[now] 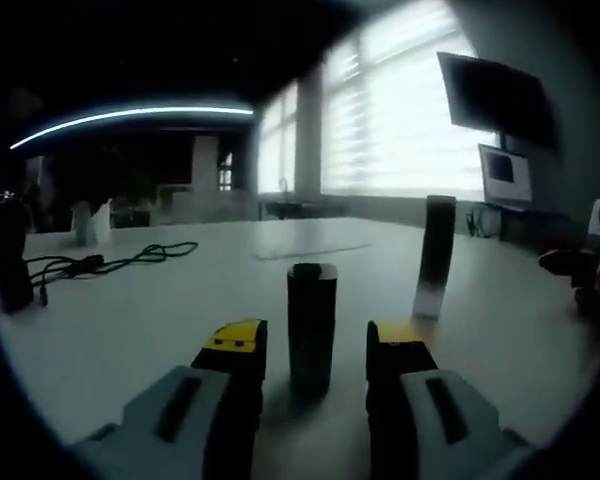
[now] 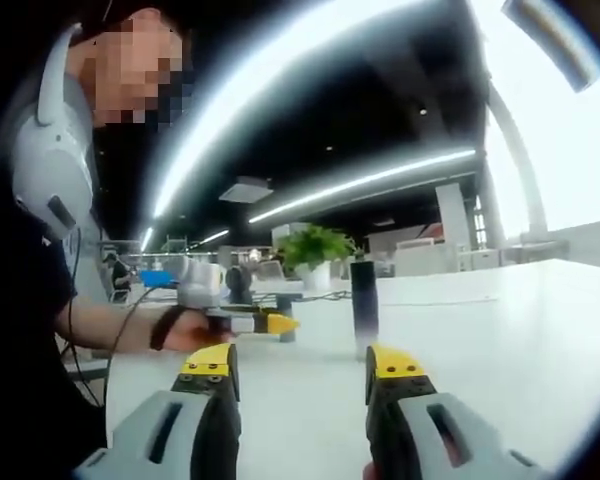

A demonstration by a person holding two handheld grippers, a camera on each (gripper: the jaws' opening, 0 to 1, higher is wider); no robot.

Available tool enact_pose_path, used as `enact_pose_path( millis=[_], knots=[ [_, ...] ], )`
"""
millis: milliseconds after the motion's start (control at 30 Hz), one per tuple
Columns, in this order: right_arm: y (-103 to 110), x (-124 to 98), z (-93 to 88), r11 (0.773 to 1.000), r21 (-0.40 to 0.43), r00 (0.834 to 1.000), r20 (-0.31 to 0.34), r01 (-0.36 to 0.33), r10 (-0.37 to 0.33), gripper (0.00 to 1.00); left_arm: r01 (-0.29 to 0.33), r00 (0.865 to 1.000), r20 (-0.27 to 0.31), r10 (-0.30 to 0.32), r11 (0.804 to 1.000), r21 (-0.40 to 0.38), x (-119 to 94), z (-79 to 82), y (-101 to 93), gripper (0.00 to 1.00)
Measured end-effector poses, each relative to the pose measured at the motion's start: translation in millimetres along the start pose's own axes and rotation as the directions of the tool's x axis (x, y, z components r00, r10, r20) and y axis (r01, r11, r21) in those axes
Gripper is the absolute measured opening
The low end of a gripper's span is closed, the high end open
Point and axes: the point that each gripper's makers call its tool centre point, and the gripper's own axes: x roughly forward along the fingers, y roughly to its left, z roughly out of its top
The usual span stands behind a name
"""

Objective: Pick up cosmetic bottle twist off cap place on table pick up cap screw tight cap place on table

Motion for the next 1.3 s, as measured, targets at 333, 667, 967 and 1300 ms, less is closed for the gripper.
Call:
enact_pose_path(
  millis=[333, 667, 967, 1300],
  knots=[
    [-0.2, -0.3, 1.0, 1.0, 0.001, 1.0, 0.006, 0.0, 0.0, 0.43, -0.01, 1.0, -0.009, 0.01, 1.0, 0.011, 2.3, -0.4, 3.2, 0.12],
    [-0.7, -0.6, 2.1, 1.0, 0.005, 1.0, 0.012, -0.001, 0.001, 0.43, -0.014, 1.0, -0.02, 0.014, 1.0, 0.014, 3.4, -1.1, 5.0, 0.08],
    [-0.9, -0.7, 2.8, 1.0, 0.005, 1.0, 0.016, 0.0, 0.0, 0.43, 0.011, 1.0, -0.021, -0.011, 1.0, -0.017, 1.1, -1.7, -1.8, 0.08],
    [-1.5, -0.9, 2.9, 1.0, 0.002, 1.0, 0.017, 0.003, -0.003, 0.43, 0.109, 0.994, 0.026, -0.109, 0.994, -0.022, -7.1, 4.4, -22.0, 0.08]
  ],
)
